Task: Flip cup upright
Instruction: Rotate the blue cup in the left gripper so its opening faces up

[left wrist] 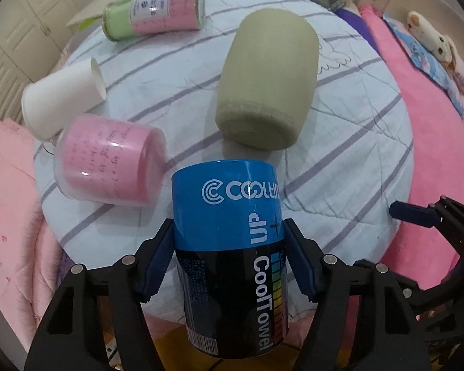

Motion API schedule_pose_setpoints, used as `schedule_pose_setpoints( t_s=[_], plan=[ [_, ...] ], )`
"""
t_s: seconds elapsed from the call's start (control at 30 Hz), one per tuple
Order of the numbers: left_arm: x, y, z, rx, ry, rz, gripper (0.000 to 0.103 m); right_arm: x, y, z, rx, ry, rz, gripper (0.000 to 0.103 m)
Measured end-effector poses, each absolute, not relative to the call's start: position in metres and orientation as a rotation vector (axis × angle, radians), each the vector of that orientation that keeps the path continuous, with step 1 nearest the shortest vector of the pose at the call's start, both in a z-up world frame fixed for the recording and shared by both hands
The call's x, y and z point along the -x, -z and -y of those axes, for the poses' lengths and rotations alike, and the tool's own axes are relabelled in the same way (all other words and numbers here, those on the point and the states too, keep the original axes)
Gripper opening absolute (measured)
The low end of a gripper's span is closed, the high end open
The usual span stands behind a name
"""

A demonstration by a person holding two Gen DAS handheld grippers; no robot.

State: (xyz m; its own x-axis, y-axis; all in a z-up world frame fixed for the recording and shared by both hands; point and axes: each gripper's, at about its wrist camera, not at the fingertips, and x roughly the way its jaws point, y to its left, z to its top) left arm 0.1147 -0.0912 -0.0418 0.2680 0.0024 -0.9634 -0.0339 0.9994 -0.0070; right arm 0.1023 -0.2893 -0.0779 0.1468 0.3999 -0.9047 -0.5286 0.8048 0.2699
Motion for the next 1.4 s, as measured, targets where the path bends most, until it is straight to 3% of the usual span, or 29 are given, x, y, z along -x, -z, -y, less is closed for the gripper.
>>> schedule_pose_setpoints(
  t_s=[0.77, 1.4],
  plan=[
    [-0.116, -0.002, 0.091, 0.025, -0.021, -1.130, 0.069, -0.105, 0.068, 0.284, 0.146, -0.643, -1.243, 0.082],
    [-0.109, -0.002, 0.097, -0.007, -0.006, -1.120, 0.069, -0.094, 0.061, 0.297, 0.158, -0.599, -1.237, 0.082]
  ],
)
